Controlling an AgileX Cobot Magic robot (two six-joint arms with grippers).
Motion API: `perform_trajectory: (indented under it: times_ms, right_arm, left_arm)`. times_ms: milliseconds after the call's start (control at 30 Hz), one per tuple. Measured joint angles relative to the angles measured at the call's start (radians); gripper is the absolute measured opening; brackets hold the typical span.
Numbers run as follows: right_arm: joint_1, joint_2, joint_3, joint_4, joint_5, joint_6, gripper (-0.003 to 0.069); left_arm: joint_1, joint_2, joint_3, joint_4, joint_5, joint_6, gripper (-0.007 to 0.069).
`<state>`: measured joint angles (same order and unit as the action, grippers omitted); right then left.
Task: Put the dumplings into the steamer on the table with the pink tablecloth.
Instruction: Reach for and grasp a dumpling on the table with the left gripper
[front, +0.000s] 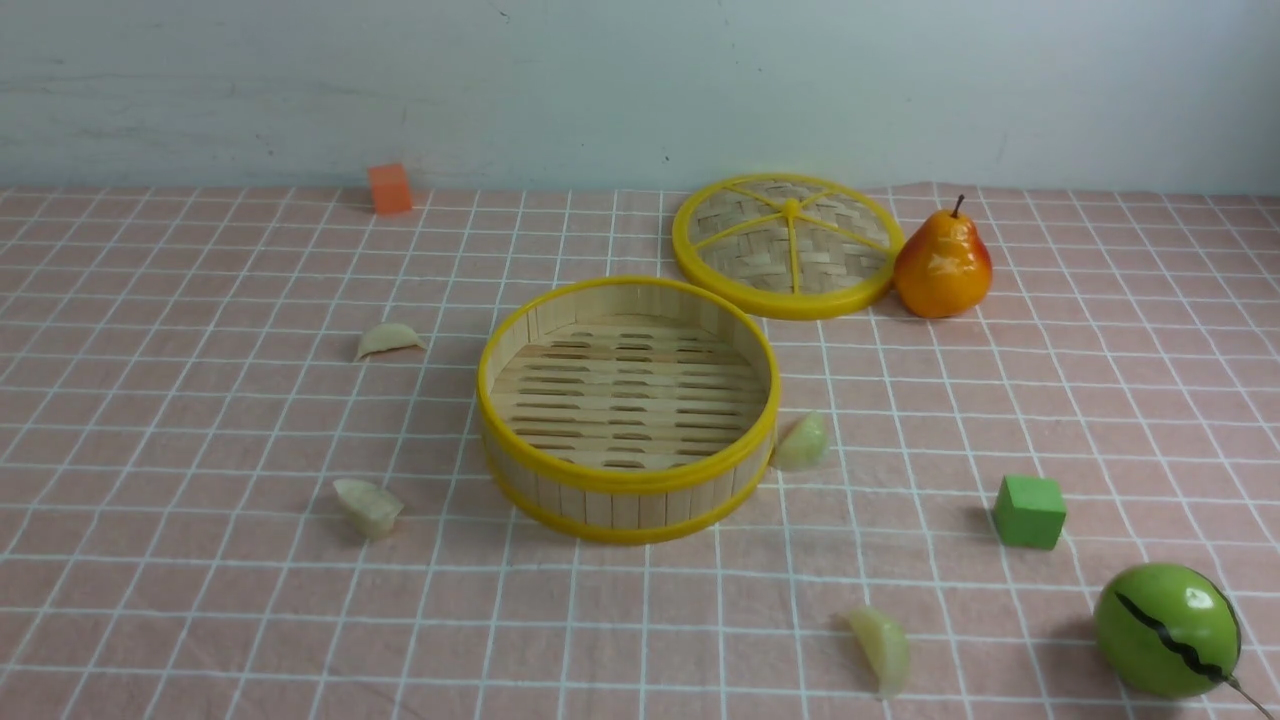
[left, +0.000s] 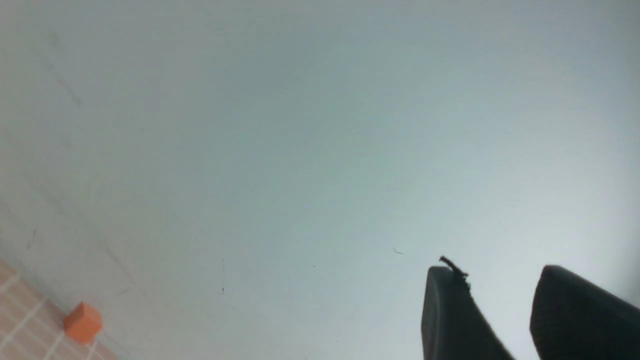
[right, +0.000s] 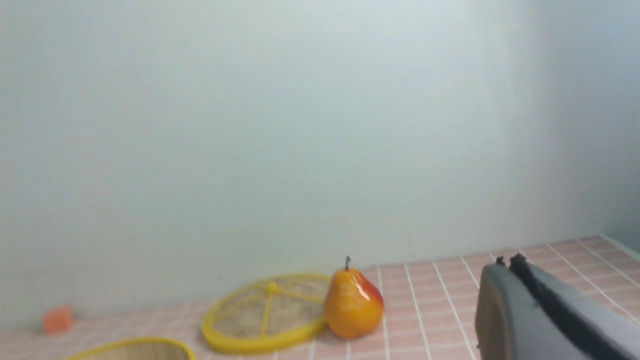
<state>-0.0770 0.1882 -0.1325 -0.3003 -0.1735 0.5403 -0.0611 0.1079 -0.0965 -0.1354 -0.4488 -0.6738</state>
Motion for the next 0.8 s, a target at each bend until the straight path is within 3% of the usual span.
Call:
perform_trajectory:
  times_ms: [100,167,200,300,333,367,467,533,567,633,700,800]
  right_arm:
    - [0.000,0.202,-0.095,-0.054,0.066,0.002,-0.0003]
    - [0.000,0.261,-0.129,-0.061,0.084,0.002,-0.0002]
    - [0.000,0.378,-0.187,-0.071,0.113,0.002,-0.0003]
    - [0.016,0.516,-0.266,-0.076,0.173,0.004,-0.0003]
    - [0.038,0.581,-0.313,-0.077,0.222,0.004,-0.0003]
    - [0.043,0.581,-0.313,-0.077,0.231,0.004,-0.0003]
    - [0.155,0.733,-0.435,-0.084,0.429,-0.047,-0.0003]
    - [0.243,0.825,-0.511,-0.079,0.598,-0.132,-0.0002]
    - [0.252,0.835,-0.518,-0.074,0.632,-0.150,-0.0002]
    - [0.364,0.965,-0.618,-0.025,0.821,-0.267,-0.0002]
    - [0.396,1.015,-0.649,0.007,0.874,-0.313,-0.0002]
    - [0.465,1.111,-0.724,0.104,0.926,-0.434,-0.0002]
  left_arm:
    - [0.000,0.152,-0.115,0.188,-0.002,0.045,0.0237]
    - [0.000,0.205,-0.145,0.238,-0.002,0.041,0.0237]
    - [0.000,0.289,-0.179,0.331,-0.002,-0.003,0.0237]
    - [0.000,0.378,-0.195,0.450,-0.002,-0.149,0.0237]
    - [0.000,0.427,-0.198,0.530,0.005,-0.245,0.0237]
    - [0.000,0.434,-0.199,0.542,0.004,-0.245,0.0237]
    - [-0.001,0.556,-0.261,0.789,0.088,-0.487,0.0200]
    - [-0.003,0.640,-0.328,1.005,0.180,-0.721,0.0137]
    - [-0.003,0.657,-0.335,1.029,0.189,-0.748,0.0122]
    - [-0.003,0.773,-0.430,1.423,0.232,-1.161,0.0010]
    - [-0.003,0.834,-0.470,1.613,0.187,-1.340,-0.0014]
    - [0.007,1.034,-0.614,1.832,-0.061,-1.626,-0.0014]
